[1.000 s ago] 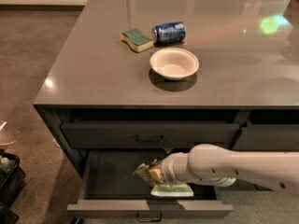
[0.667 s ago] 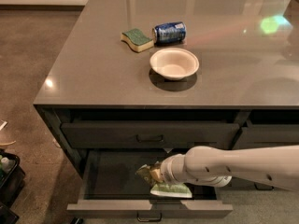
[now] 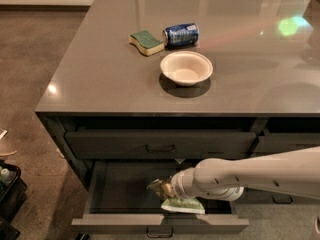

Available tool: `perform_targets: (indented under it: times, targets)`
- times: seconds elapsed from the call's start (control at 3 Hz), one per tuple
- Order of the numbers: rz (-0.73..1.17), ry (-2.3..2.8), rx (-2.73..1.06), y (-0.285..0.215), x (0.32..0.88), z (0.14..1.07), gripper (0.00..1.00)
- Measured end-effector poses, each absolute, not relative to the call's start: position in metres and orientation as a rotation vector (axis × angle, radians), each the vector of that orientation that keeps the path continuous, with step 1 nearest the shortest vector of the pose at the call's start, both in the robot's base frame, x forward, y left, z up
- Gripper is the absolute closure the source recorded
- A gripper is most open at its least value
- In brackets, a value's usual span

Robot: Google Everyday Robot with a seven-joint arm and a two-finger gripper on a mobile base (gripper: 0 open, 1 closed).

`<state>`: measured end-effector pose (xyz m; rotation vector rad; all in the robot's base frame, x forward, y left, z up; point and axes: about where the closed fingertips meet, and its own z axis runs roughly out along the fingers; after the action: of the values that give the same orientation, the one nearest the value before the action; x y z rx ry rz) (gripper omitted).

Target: Place green jalapeno chip bag into middle drawer

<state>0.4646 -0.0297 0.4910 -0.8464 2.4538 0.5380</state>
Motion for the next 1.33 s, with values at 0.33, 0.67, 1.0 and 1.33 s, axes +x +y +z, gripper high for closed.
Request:
perform_targets:
  times: [0.33, 0.67, 1.0, 1.33]
  targets:
    - [0.538, 2.454, -0.846, -0.030, 0.465, 0.491, 0.58]
    - [0.526, 2.458, -0.849, -0.027, 0.467, 0.491, 0.34]
    - [0.514, 2.487, -0.819, -0.027, 0.478, 0.476, 0.11]
    - [0.514, 2.488, -0.820, -0.027, 0.478, 0.475, 0.00]
